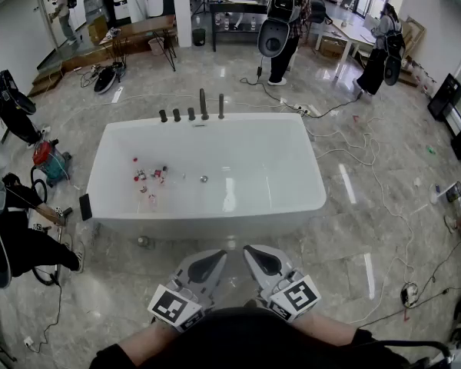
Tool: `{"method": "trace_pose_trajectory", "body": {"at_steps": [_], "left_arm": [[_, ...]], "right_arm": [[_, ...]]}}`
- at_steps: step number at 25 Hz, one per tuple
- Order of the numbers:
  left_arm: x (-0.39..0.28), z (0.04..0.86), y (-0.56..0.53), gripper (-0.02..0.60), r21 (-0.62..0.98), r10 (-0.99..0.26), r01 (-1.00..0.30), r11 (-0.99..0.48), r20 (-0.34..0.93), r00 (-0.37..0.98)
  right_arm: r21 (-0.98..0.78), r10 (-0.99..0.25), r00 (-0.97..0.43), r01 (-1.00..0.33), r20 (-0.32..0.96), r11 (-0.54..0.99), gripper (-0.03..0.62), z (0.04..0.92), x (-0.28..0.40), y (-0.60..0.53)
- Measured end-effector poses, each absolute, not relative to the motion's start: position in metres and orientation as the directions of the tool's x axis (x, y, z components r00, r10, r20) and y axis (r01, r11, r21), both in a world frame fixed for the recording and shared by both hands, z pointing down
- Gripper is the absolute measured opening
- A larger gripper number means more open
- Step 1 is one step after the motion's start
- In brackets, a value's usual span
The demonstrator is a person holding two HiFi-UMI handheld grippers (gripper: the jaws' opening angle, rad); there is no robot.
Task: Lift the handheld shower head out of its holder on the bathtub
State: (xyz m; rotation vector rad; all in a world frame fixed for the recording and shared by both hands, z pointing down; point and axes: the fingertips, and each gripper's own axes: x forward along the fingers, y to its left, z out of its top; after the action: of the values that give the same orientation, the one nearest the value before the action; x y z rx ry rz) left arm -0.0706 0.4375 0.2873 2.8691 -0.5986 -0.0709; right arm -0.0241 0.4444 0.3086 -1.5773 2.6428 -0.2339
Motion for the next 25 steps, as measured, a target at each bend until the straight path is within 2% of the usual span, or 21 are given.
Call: {"method": "trace_pose_trajectory", "body": {"at_steps": [13,19,25], "left_arm": [[-0.068,0.290,0.436,0.000,0.211,-0.416,-0.407,-0.889,0.002,0.910],[-0.054,0.293,0.435,0.000,0.196,-0.418,-0.414,-0.889,0.027,0.908],[-0.029,0.297,0.409,0.000,0.194,-0.497,-0.489,-0.851,0.006,0.868]], "right_arm": [[-0.184,-0.875,-0.485,-0.860,0.006,0.475,0.000,0.310,-0.022,0.444],[-0.203,-0.873,-0.487,-0.856,0.011,0.475,0.002,0.317,0.000,0.441],[-0.225,-0.882,-0.470,-0.861,0.011,0.456,0.002,0.333,0.043,0.419]]}}
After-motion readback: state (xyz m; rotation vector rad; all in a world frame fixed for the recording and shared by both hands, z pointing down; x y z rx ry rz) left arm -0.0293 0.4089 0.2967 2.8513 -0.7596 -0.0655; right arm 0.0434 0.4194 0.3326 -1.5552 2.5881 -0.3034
